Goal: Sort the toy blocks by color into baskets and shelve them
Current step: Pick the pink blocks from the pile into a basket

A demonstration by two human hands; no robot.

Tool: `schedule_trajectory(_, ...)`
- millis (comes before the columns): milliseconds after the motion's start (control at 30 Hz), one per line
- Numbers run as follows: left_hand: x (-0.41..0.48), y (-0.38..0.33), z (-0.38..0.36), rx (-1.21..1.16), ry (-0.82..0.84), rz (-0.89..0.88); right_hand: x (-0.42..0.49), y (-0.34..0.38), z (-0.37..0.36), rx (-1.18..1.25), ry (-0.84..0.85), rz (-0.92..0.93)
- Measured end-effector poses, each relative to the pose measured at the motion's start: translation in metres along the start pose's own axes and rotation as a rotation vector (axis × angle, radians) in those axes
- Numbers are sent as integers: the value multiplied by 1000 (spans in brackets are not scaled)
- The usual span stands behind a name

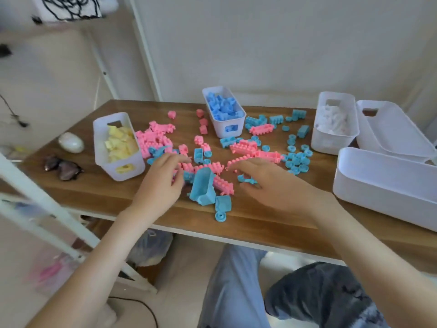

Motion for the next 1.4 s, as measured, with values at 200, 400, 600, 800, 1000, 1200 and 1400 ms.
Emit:
schedule_trajectory(200, -18, 39, -10, 211, 47, 106, 26, 8, -46, -81, 203, -5)
schedule_trajectory(400, -9, 40, -9, 168, 9, 113, 33, 9, -38, -126, 116, -50)
schedule_trajectory(600, 3, 38, -5, 141, -48, 197, 34, -12, -21, -45, -19, -166)
schedule_trajectory(800, 3, 45, -3, 303, -59, 330, 26, -27, 4, 78, -179, -216)
schedule_trajectory(1000, 7, 35, 9, 419, -68, 363, 7, -37, 41, 133, -231, -234)
schedule_trajectory(1200, 27, -41, 21, 352, -196, 205, -46, -72, 104, 104, -410, -356)
schedule_trajectory(1400, 49, -163, -32, 99, -186, -70, -122, -129, 133, -10, -445, -604)
Point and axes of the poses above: each hand's wrist, its own x-axis towards the middle knuckle, its own z-axis out of the back of the hand, y = z × x, the point moved 10 cm from there along x, towards the middle knuckle, and after that the axes turned 3 degrees about -x, right-handed, at the moved point
